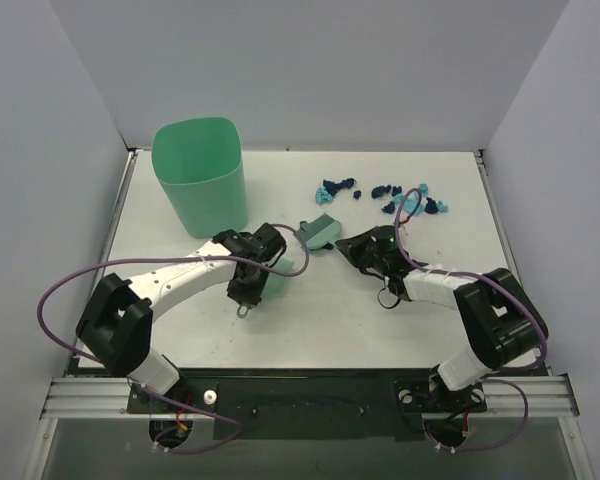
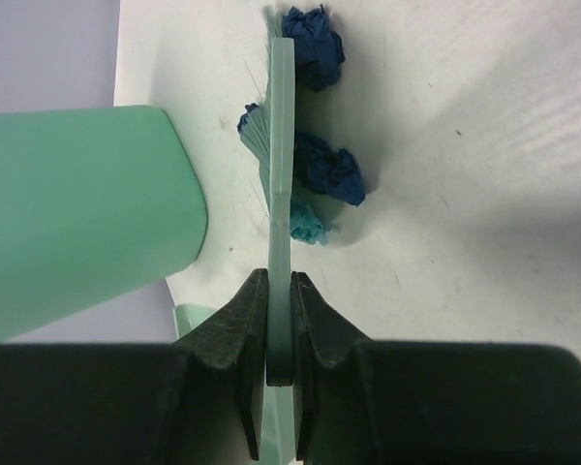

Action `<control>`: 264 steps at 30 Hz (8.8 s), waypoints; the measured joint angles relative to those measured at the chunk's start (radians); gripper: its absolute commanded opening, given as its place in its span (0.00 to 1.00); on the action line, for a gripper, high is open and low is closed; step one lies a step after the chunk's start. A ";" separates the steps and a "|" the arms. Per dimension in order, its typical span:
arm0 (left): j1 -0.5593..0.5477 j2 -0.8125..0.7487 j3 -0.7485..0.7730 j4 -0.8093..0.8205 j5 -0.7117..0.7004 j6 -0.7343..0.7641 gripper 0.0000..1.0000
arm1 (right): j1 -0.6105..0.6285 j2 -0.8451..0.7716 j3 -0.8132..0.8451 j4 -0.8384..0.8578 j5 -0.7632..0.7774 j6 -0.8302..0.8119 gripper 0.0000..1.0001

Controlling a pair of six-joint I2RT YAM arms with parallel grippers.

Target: Sweep away the paper scraps from the table

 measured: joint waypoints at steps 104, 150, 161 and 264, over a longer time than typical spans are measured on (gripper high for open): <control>-0.321 -0.154 -0.252 0.635 -0.165 -0.218 0.00 | 0.003 -0.523 0.130 -0.655 0.019 -0.274 0.00; -0.220 -0.023 -0.096 0.492 -0.110 -0.206 0.00 | -0.008 -0.707 0.132 -0.946 0.034 -0.422 0.00; -0.246 -0.035 -0.080 0.377 -0.061 -0.148 0.00 | -0.073 -0.403 0.447 -1.018 0.085 -0.813 0.00; 0.174 0.001 0.570 0.354 0.141 -0.137 0.00 | -0.084 -0.527 0.429 -1.147 0.195 -0.861 0.00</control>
